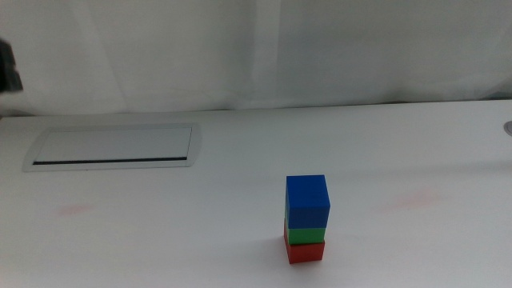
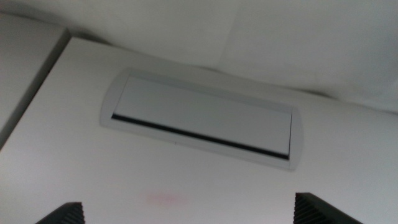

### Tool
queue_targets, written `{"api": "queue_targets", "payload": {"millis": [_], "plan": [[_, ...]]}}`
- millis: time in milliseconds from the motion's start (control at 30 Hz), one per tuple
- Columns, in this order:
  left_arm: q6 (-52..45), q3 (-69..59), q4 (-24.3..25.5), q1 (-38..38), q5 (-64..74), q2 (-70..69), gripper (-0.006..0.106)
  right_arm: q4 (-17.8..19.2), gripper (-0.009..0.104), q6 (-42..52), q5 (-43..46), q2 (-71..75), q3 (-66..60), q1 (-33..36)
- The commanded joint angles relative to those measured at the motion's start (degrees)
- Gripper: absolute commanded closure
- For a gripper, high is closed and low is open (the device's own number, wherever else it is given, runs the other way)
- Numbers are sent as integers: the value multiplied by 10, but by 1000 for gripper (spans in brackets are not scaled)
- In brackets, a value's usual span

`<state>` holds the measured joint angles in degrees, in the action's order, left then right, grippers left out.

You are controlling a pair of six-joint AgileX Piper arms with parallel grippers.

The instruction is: Stack red cubes first, then green, then blue cubes in a specific spot.

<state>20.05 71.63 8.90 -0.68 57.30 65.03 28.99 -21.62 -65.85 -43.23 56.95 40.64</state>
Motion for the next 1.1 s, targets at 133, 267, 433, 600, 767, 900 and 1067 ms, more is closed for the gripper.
{"api": "queue_targets", "payload": {"millis": [133,267,433,600,767,900,1067], "plan": [[1,-111,0,1,-34,-82,22,29,-6,4,-43,24,39,-2],[6,-183,-6,1,-67,-133,29,-47,-6,40,-16,30,41,-2],[9,-323,-6,1,-154,-251,91,-57,-6,41,16,30,36,-2],[2,-453,-6,1,-219,-370,102,-60,-6,54,15,30,36,-2],[-13,-508,23,1,-255,-478,102,-96,-6,91,30,30,34,-2],[-14,-508,20,1,-271,-539,102,-114,-6,99,80,30,34,-2],[0,-525,16,1,-246,-583,102,-135,-6,117,105,30,34,-2]]}}
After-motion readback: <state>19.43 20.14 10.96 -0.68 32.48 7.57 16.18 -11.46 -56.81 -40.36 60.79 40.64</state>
